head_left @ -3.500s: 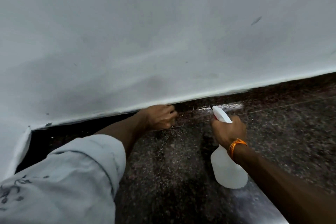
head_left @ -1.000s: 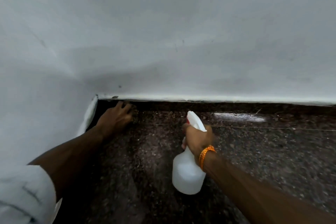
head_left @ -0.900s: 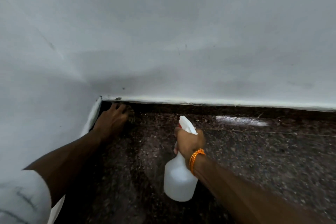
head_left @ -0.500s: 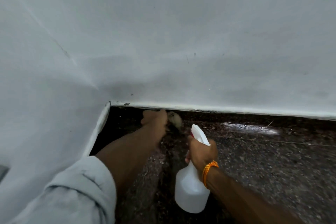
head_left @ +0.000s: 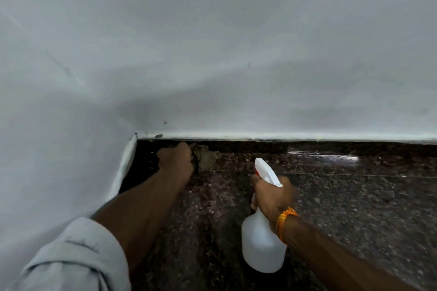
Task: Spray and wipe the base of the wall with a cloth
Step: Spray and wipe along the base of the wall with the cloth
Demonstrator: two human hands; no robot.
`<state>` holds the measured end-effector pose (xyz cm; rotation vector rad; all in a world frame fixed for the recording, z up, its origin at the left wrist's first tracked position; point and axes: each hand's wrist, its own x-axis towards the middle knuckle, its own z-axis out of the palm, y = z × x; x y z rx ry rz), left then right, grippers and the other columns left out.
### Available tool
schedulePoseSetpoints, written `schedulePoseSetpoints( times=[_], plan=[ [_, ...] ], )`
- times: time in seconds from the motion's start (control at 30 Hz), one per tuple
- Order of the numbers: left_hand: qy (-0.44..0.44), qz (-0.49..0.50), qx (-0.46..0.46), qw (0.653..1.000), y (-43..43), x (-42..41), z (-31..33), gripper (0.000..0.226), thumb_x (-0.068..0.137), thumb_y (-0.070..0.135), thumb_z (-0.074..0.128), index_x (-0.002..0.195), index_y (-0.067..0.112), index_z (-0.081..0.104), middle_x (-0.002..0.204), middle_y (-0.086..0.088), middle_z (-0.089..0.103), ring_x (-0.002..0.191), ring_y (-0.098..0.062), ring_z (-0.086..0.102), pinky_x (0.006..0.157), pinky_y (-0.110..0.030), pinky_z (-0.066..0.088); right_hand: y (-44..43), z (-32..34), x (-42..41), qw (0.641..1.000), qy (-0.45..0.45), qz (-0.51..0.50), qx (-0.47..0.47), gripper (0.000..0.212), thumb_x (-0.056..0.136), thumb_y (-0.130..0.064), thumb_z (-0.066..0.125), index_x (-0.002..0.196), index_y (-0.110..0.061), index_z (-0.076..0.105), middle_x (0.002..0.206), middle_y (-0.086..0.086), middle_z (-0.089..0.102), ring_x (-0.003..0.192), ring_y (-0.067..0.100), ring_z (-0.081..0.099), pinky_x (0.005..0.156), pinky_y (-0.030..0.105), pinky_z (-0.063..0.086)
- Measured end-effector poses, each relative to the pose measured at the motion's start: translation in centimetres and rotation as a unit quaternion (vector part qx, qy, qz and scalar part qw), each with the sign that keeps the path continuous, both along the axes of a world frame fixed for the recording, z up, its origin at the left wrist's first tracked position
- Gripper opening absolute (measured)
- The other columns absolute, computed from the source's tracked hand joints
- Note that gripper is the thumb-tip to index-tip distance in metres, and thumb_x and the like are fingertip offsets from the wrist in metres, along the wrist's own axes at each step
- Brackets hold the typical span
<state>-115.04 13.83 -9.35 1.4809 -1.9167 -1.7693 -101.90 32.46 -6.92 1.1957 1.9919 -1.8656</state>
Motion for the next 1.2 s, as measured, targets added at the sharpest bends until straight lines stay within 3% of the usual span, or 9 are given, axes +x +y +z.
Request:
schedulePoseSetpoints(
  times=[0.13, 0.33, 0.43, 0.57, 0.7, 0.87, 1.03, 1.1, 1.2],
  plan=[
    [-0.089, -0.206, -0.209, 0.952, -2.2, 1.4, 1.1, 0.039, 0.070, 0.029, 0.071, 0.099, 0.002, 0.064, 0.100, -0.015, 0.069, 0.089, -0.034, 0.067, 0.078, -0.041, 0.059, -1.6, -0.1, -0.2, 1.000, 0.009, 0.014, -0.006, 0.031, 0.088, -0.017, 0.072, 0.105, 0.008, 0.068, 0.057, 0.019, 0.067, 0.036, 0.022, 0.058, 0.037, 0.023, 0.044],
    [-0.047, -0.581, -0.601, 0.547, -11.5, 3.0, 3.3, 0.041, 0.073, 0.035, 0.076, 0.100, 0.006, 0.068, 0.101, -0.019, 0.067, 0.099, -0.039, 0.062, 0.079, -0.046, 0.055, -5.1, 1.7, 0.0, 0.997, 0.023, 0.055, -0.043, 0.020, 0.088, -0.013, 0.068, 0.106, -0.014, 0.076, 0.041, 0.010, 0.058, 0.030, 0.020, 0.052, 0.036, 0.021, 0.044],
    [-0.019, -0.594, -0.646, 0.479, -13.6, 3.7, 3.2, 0.044, 0.069, 0.034, 0.083, 0.096, 0.004, 0.067, 0.093, -0.019, 0.066, 0.091, -0.040, 0.064, 0.059, -0.045, 0.057, -7.4, 1.6, -0.1, 0.996, 0.015, 0.075, -0.055, 0.016, 0.085, -0.015, 0.069, 0.096, -0.005, 0.072, 0.041, 0.011, 0.057, 0.031, 0.022, 0.052, 0.039, 0.021, 0.042],
    [0.007, -0.609, -0.678, 0.411, -11.9, 3.6, 4.0, 0.051, 0.057, 0.017, 0.084, 0.104, 0.005, 0.069, 0.095, -0.015, 0.068, 0.090, -0.036, 0.063, 0.081, -0.051, 0.055, -9.3, 1.5, -0.2, 0.995, 0.019, 0.083, -0.060, 0.014, 0.085, -0.017, 0.068, 0.092, -0.005, 0.070, 0.063, 0.011, 0.065, 0.031, 0.018, 0.052, 0.036, 0.019, 0.040],
    [0.021, -0.639, -0.680, 0.360, -9.7, 3.0, 4.0, 0.055, 0.057, 0.003, 0.076, 0.111, 0.002, 0.067, 0.097, -0.016, 0.065, 0.090, -0.036, 0.063, 0.058, -0.040, 0.058, -9.3, 1.5, -0.1, 0.995, 0.013, 0.076, -0.057, 0.029, 0.083, -0.023, 0.069, 0.089, 0.005, 0.069, 0.060, 0.020, 0.068, 0.034, 0.019, 0.055, 0.037, 0.020, 0.043],
    [0.097, -0.683, -0.704, 0.172, -5.1, 1.8, 2.9, 0.033, 0.083, 0.013, 0.044, 0.098, 0.008, 0.073, 0.091, -0.008, 0.067, 0.085, -0.026, 0.064, 0.046, -0.029, 0.049, -7.9, 1.3, -0.3, 0.997, 0.033, 0.051, -0.037, 0.023, 0.085, -0.016, 0.070, 0.067, -0.001, 0.065, 0.049, 0.022, 0.060, 0.038, 0.027, 0.054, 0.047, 0.028, 0.047],
    [0.003, -0.707, -0.707, -0.017, -2.5, 0.8, 4.4, 0.013, 0.080, 0.021, 0.065, 0.069, 0.017, 0.070, 0.082, -0.005, 0.063, 0.080, -0.024, 0.061, 0.045, -0.027, 0.034, -5.7, 0.7, -0.7, 0.999, 0.020, 0.021, -0.016, 0.018, 0.086, -0.015, 0.071, 0.086, 0.002, 0.069, 0.052, 0.022, 0.063, 0.035, 0.026, 0.054, 0.042, 0.027, 0.044],
    [-0.043, -0.713, -0.699, -0.047, -5.4, 0.2, 4.7, 0.025, 0.091, 0.024, 0.052, 0.080, 0.013, 0.071, 0.093, -0.011, 0.064, 0.089, -0.029, 0.061, 0.056, -0.032, 0.042, -5.0, 0.5, -0.8, 1.000, 0.021, 0.012, -0.012, 0.020, 0.087, -0.014, 0.071, 0.092, 0.005, 0.068, 0.056, 0.022, 0.064, 0.035, 0.024, 0.053, 0.036, 0.023, 0.042],
    [-0.101, -0.648, -0.754, 0.047, -9.1, 0.2, 6.2, 0.008, 0.072, 0.029, 0.073, 0.066, 0.024, 0.074, 0.074, -0.008, 0.068, 0.071, -0.029, 0.065, 0.056, -0.033, 0.051, -4.8, 0.2, -0.9, 0.999, 0.023, 0.024, -0.003, 0.017, 0.088, -0.014, 0.070, 0.090, 0.003, 0.066, 0.058, 0.021, 0.064, 0.036, 0.023, 0.053, 0.035, 0.021, 0.041]
  ],
)
